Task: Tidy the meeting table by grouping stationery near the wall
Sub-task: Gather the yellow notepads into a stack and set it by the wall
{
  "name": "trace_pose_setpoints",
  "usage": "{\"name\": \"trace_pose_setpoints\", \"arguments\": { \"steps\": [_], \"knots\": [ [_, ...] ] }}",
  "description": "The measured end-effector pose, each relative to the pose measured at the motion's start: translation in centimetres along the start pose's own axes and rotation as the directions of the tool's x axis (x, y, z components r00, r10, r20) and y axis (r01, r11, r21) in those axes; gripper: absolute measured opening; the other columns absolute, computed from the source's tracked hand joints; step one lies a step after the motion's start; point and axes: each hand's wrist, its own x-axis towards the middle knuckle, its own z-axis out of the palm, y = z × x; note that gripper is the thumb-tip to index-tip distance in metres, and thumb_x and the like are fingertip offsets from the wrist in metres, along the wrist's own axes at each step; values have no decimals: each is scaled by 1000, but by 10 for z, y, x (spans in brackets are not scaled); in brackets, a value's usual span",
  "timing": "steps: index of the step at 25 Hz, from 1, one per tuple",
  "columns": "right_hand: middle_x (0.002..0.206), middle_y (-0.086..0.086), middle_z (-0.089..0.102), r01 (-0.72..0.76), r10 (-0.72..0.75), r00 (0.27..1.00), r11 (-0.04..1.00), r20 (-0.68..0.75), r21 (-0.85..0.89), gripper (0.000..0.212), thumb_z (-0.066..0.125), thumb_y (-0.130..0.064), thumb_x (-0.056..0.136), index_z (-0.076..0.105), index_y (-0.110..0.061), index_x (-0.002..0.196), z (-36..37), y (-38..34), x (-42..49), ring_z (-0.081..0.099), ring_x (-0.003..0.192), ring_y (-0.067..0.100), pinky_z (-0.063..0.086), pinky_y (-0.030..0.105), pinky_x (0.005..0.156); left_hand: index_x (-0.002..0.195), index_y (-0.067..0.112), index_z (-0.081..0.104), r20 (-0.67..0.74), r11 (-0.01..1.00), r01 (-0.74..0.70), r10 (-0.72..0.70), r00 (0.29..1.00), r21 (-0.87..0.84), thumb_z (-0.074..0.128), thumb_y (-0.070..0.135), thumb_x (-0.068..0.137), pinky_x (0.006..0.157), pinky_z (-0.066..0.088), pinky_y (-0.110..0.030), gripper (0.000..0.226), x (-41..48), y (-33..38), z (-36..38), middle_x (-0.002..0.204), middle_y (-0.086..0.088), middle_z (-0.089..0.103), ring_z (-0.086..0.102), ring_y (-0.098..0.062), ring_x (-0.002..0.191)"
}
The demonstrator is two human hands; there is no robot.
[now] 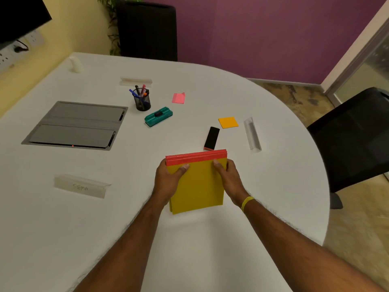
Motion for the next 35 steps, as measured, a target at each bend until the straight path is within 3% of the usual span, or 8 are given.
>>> {"name": "trace_pose_setpoints", "arguments": {
  "steps": [3,7,10,14,20,29,33,35],
  "knots": [
    [118,-1,66,-1,8,996,997,93,-82,47,57,-54,87,57,-21,120,-15,16,-30,66,103,18,54,32,82,120,22,55,61,985,61,-52,997,-163,72,28,85,73,54,-36,39,-12,22,-15,111,-4,66,66,-20,96],
    [111,3,69,33,-22,992,995,126,-90,22,55,-39,96,62,-21,108,-19,18,-68,67,95,17,53,27,73,125,17,57,103,958,193,-175,979,-212,67,30,89,72,54,-37,40,-36,33,-31,116,-10,67,66,-26,98],
    [110,6,68,28,-25,992,999,123,-28,25,54,-39,96,61,-19,109,-18,17,-95,67,95,21,53,31,73,134,15,51,58,986,106,-99,993,-131,63,32,91,80,54,-39,47,-82,15,-36,128,-11,62,64,-27,104],
    [113,7,64,-3,-1,995,999,100,43,31,52,-41,97,54,-17,118,-14,30,-131,64,98,26,51,39,81,145,19,33,-20,991,15,-13,1000,131,63,35,91,89,48,-39,64,-170,-24,-27,132,-2,50,55,-24,112],
    [122,12,62,-26,34,991,998,129,-64,44,54,-45,96,55,-10,122,10,44,-187,61,104,31,50,44,88,144,19,33,-180,988,12,16,984,155,63,37,90,89,47,-36,64,-252,-37,-47,133,-4,50,54,-22,110],
    [115,8,62,21,-18,976,1000,219,-12,38,56,-44,95,55,-15,119,98,19,-267,61,96,25,48,38,79,138,17,45,-301,993,-51,80,950,103,57,36,95,85,47,-37,48,-309,-31,-152,130,-9,57,57,-25,105],
    [110,7,63,23,-25,981,1000,191,14,29,58,-40,95,57,-16,110,169,19,-312,61,92,24,47,38,78,132,21,50,-308,995,-64,84,948,76,60,37,93,88,49,-38,44,-330,-41,-230,126,-6,60,59,-28,109],
    [109,8,63,35,-37,988,999,148,11,30,60,-40,94,56,-15,109,207,18,-331,60,92,25,46,38,78,140,21,43,-294,995,-69,87,952,71,61,37,93,91,48,-39,52,-339,-42,-268,130,-3,56,57,-26,112]
  ]
}}
